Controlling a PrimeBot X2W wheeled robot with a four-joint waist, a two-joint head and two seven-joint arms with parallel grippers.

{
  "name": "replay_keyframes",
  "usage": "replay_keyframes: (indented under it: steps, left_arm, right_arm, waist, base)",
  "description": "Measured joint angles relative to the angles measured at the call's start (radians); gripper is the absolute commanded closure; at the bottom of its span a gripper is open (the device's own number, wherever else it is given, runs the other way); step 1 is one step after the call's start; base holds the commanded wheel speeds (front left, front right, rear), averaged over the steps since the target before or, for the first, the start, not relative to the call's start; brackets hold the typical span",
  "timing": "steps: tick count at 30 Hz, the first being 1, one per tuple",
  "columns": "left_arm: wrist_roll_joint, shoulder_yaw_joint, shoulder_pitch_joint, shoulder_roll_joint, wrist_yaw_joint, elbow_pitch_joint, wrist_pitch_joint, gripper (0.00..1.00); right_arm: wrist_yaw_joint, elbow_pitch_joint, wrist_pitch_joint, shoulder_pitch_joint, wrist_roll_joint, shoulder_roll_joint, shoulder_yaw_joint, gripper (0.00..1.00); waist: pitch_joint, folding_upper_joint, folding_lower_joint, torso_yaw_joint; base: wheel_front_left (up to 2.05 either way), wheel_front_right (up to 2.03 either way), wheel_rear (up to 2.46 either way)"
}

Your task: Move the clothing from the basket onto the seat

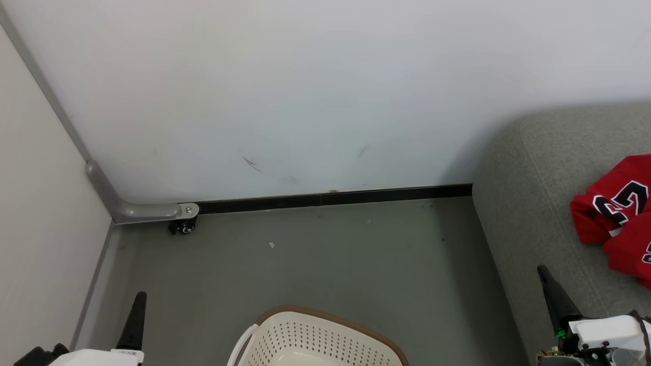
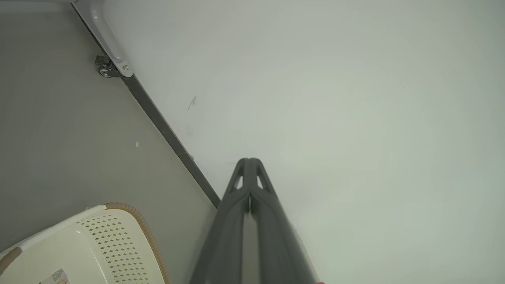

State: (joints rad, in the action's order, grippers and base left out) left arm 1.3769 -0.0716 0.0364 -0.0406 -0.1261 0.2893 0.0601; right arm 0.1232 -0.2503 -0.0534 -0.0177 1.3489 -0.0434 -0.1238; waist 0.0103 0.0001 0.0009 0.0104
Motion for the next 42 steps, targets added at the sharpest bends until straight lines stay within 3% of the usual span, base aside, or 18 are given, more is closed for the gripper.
replay_keyframes:
  steps: [17,42]
  left_arm:
    - [0.212,-0.017,0.024,0.006,0.0,-0.008,0.054,1.0]
    - [0.218,-0.017,0.034,0.007,0.0,-0.011,0.059,1.0]
  right_arm:
    - [0.0,-0.019,-0.054,-0.037,0.24,0.003,-0.017,1.0]
    - [0.0,-0.02,-0.057,-0.051,0.244,0.004,-0.017,1.0]
  waist:
    - [-0.013,0.0,-0.0003,-0.01]
    - [-0.013,0.0,-0.0004,-0.01]
  base:
    - [0.0,0.0,0.0]
    - [0.0,0.0,0.0]
